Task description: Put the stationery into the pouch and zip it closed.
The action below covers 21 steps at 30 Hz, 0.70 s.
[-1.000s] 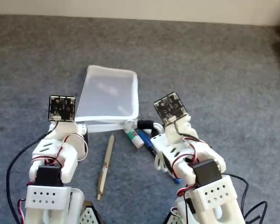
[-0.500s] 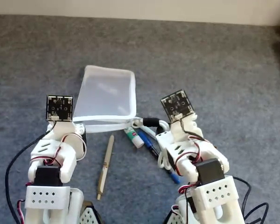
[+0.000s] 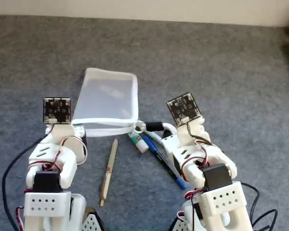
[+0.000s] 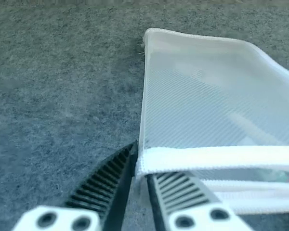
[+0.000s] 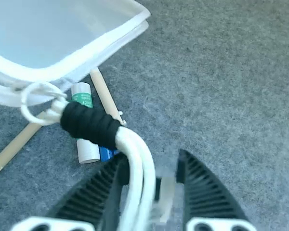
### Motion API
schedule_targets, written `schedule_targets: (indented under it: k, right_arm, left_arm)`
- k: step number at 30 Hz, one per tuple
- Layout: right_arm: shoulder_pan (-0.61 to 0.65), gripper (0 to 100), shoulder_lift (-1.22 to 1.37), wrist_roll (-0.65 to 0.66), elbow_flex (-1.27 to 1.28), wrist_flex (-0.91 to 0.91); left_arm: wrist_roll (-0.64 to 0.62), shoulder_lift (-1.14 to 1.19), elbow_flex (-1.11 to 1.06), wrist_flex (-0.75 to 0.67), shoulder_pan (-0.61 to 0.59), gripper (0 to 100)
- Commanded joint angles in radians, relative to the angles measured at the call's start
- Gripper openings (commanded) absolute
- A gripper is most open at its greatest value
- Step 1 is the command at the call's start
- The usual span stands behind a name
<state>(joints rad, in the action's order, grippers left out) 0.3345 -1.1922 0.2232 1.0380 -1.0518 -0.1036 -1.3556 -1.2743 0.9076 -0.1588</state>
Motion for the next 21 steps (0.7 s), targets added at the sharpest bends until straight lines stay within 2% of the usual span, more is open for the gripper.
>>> schedule_targets:
  k: [1, 10, 21]
  right_arm:
    - [-0.013, 16.6, -0.019, -0.005, -0.07, -0.005]
    - [-0.015, 17.0, -0.019, -0.005, -0.068, -0.001]
    - [-0.013, 17.0, -0.019, -0.005, -0.068, -0.005]
  left_arm:
    - [-0.02, -0.015, 0.147, 0.1, -0.028, 1]
    - [-0.025, -0.005, 0.229, 0.13, -0.027, 1]
    - [-0.06, -0.004, 0.417, 0.262, -0.07, 1]
